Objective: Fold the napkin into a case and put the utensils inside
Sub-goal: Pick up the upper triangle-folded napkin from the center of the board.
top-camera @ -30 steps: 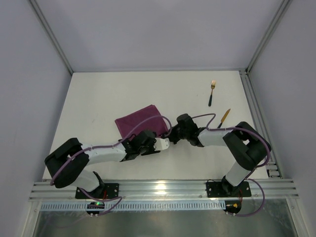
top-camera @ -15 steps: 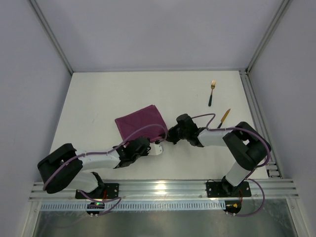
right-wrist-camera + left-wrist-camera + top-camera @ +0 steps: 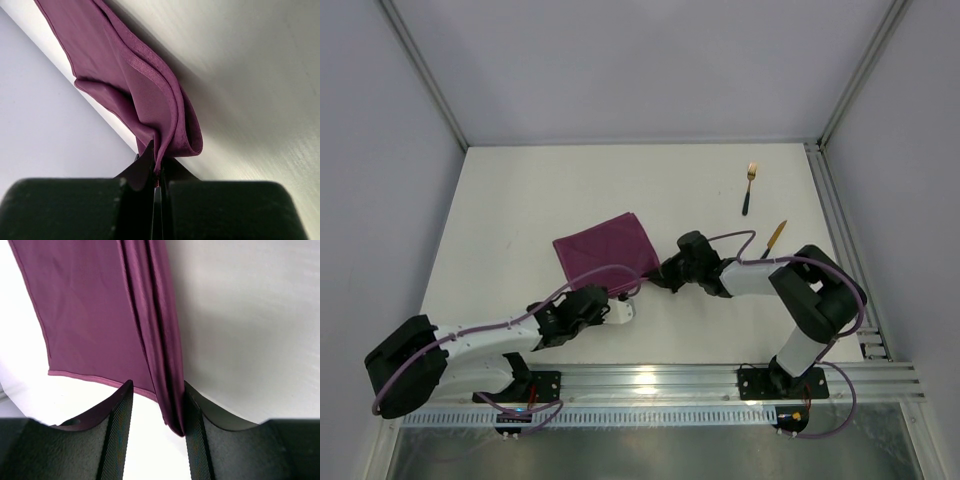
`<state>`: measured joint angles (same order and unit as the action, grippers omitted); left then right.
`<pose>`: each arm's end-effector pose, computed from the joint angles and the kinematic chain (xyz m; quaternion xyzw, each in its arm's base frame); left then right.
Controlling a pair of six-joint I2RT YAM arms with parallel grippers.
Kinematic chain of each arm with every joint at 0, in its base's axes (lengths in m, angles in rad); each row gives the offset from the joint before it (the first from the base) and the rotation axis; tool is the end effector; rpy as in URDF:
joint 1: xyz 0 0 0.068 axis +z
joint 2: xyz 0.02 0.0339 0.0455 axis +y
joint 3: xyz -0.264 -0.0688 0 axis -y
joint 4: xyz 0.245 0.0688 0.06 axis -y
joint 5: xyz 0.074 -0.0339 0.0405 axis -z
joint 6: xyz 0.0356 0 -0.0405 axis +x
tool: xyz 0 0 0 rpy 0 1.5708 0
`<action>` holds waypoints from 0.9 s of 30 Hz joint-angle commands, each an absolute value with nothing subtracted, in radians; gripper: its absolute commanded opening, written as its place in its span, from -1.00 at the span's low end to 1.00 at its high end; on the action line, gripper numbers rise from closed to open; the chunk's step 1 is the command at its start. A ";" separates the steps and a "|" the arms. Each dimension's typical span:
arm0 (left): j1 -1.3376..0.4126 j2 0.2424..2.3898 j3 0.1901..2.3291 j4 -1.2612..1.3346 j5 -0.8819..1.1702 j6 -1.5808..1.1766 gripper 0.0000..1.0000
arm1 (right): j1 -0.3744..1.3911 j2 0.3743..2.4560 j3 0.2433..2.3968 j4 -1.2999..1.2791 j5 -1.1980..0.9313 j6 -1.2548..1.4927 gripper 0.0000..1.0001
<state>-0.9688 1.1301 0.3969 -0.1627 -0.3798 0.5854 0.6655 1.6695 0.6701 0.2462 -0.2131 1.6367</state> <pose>0.1221 -0.1545 0.1493 0.6052 0.7045 0.1129 0.3531 0.2379 0.1963 0.1282 0.3885 0.8266 0.4007 0.0719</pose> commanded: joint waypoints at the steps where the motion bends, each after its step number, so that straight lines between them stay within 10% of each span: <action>1: -0.969 1.115 0.367 -0.204 -0.390 0.598 -0.13 | 0.667 1.686 0.689 0.268 -0.230 1.643 -0.92; 14: -0.969 1.078 0.390 -0.250 -0.327 0.554 -0.97 | 0.669 1.697 0.690 0.273 -0.230 1.638 -0.93; 27: -0.969 1.003 0.512 -0.409 -0.246 0.486 -1.00 | 0.660 1.606 0.853 0.019 -0.100 1.338 -0.92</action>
